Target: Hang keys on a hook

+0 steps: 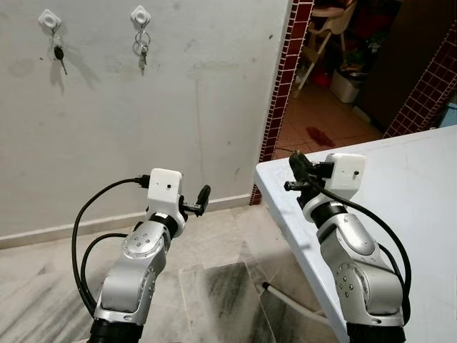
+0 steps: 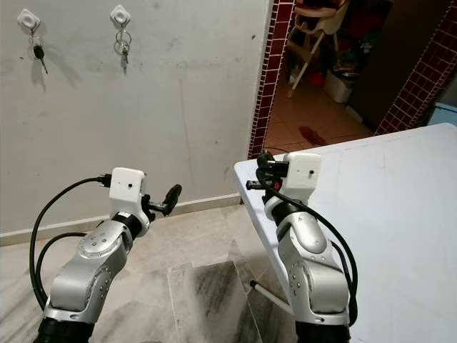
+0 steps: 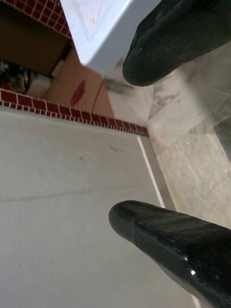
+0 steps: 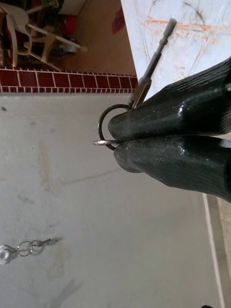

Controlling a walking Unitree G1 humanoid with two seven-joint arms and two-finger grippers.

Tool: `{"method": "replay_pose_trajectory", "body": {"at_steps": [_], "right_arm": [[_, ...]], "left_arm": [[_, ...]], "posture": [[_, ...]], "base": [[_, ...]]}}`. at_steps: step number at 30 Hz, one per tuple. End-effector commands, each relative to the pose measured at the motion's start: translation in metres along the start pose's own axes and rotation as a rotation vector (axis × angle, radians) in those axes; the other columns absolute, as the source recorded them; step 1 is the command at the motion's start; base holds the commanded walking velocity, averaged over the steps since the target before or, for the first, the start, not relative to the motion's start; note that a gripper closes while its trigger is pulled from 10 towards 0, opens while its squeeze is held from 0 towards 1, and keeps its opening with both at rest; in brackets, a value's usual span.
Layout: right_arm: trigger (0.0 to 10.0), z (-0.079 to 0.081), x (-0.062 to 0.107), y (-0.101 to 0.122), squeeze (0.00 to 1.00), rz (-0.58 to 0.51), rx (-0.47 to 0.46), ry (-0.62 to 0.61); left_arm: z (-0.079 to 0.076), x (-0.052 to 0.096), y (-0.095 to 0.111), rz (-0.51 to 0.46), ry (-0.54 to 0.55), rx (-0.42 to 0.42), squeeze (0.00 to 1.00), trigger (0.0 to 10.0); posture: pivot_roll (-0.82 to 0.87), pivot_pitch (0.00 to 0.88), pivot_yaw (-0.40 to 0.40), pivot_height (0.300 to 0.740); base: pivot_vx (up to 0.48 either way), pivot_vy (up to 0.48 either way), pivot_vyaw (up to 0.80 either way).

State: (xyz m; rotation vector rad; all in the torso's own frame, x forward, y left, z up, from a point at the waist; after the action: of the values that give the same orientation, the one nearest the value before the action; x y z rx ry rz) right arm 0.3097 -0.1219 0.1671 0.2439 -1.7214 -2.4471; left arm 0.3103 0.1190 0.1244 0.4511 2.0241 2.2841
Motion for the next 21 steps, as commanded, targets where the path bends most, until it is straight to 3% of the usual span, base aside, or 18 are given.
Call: {"method": "replay_pose_trajectory", "body": {"at_steps": [1, 21], "right_arm": [[10.0, -0.0011, -0.0005, 0.0027, 0.00, -0.015, 0.002, -0.010], [10.0, 0.0023, -0.0022, 0.0001, 0.00, -0.014, 0.012, -0.002]], "left_arm": [[-0.0005, -0.0010, -0.0017, 0.019, -0.007, -0.002, 0.00, 10.0], [-0.0022, -0.0039, -0.0021, 0.035, -0.017, -0.018, 0.00, 10.0]], "posture": [[0.14, 0.017, -0.047, 0.740], [0.14, 0.013, -0.042, 0.740]], "base": [[0.000, 0.274, 0.00], [0.000, 0.445, 0.00]]}}
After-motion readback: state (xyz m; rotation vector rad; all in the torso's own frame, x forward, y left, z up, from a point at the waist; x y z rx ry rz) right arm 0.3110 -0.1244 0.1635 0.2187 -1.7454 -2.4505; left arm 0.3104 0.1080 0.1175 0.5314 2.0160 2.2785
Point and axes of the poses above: a point about 5 cm out from each wrist's last joint towards the gripper, its own x axis pointing back from the gripper into the wrist, its own y axis along the axis of the wrist's last joint, z = x × y, the point moved 2 cm from there along -x, pointing out of the wrist towards the gripper, and after that the axes turned 7 degrees about -x, right-handed, at the moved point
